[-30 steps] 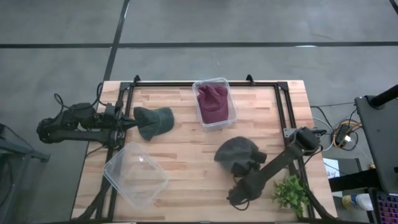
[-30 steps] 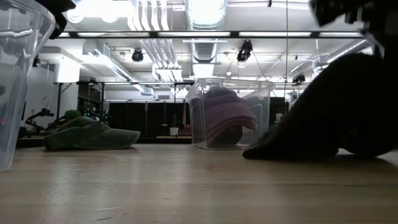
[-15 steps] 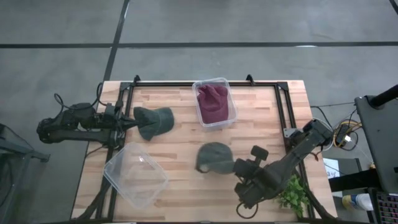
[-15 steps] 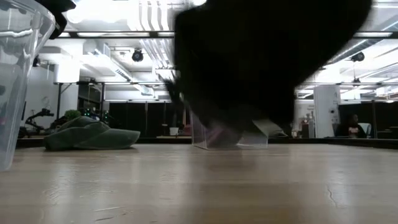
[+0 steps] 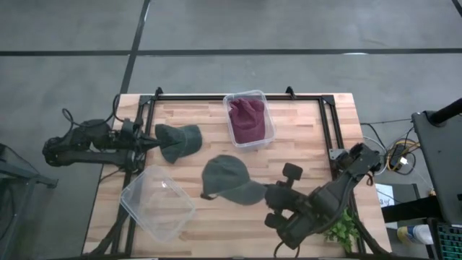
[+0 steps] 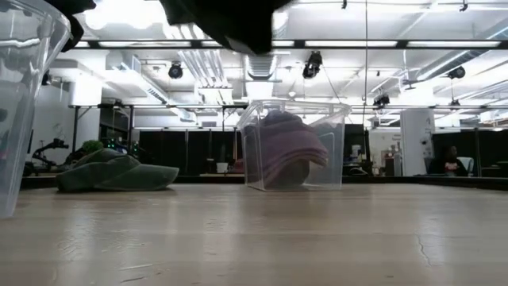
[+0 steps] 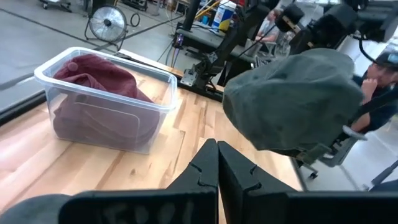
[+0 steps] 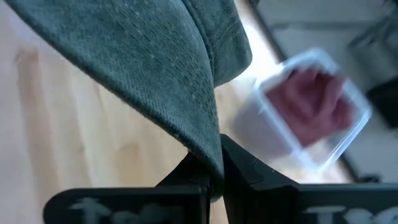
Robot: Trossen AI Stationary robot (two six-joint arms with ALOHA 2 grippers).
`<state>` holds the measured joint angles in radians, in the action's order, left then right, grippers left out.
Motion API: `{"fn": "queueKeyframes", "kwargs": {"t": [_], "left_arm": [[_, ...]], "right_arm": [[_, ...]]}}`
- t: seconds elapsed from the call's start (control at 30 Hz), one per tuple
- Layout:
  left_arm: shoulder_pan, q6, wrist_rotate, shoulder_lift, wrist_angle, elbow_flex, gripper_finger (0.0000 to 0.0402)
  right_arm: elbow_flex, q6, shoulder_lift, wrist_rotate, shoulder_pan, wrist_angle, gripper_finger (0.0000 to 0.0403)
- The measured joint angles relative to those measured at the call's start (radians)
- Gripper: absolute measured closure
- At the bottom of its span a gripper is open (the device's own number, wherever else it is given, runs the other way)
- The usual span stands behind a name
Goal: Pick & Place hat
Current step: Put the green cap into the bottom transparent bin
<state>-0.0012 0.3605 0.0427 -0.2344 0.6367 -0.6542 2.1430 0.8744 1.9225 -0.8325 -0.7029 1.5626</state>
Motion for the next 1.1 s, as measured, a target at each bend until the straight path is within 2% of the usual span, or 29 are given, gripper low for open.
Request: {"fn": "queueKeyframes", "kwargs": {"t": [0.13,0.27,0.5,0.77,0.87,1.1], "left_arm": [[0.0,0.038,-0.002,0.0,0.001,-0.012,0.0401],[0.0,0.041,-0.006,0.0,0.01,-0.039,0.0401],[0.0,0.028,-0.006,0.0,0.068,-0.104,0.0401],[0.0,0.028,-0.007,0.0,0.109,-0.133,0.0401],[0.0,0.041,-0.029,0.0,0.11,-0.133,0.0401],[0.0,0.045,-0.144,0.0,0.085,-0.133,0.0401]], "right_arm": [[0.106,-0.172,0.063,-0.088,0.001,-0.02,0.0391],[0.214,-0.39,0.15,-0.096,0.013,-0.101,0.0391],[0.209,-0.705,0.191,-0.165,0.029,-0.386,0.0391],[0.213,-1.02,0.205,-0.162,0.08,-0.758,0.0391],[0.213,-1.083,0.207,-0.159,0.094,-0.817,0.0391],[0.213,-1.093,0.207,-0.163,0.113,-0.82,0.0391]]}}
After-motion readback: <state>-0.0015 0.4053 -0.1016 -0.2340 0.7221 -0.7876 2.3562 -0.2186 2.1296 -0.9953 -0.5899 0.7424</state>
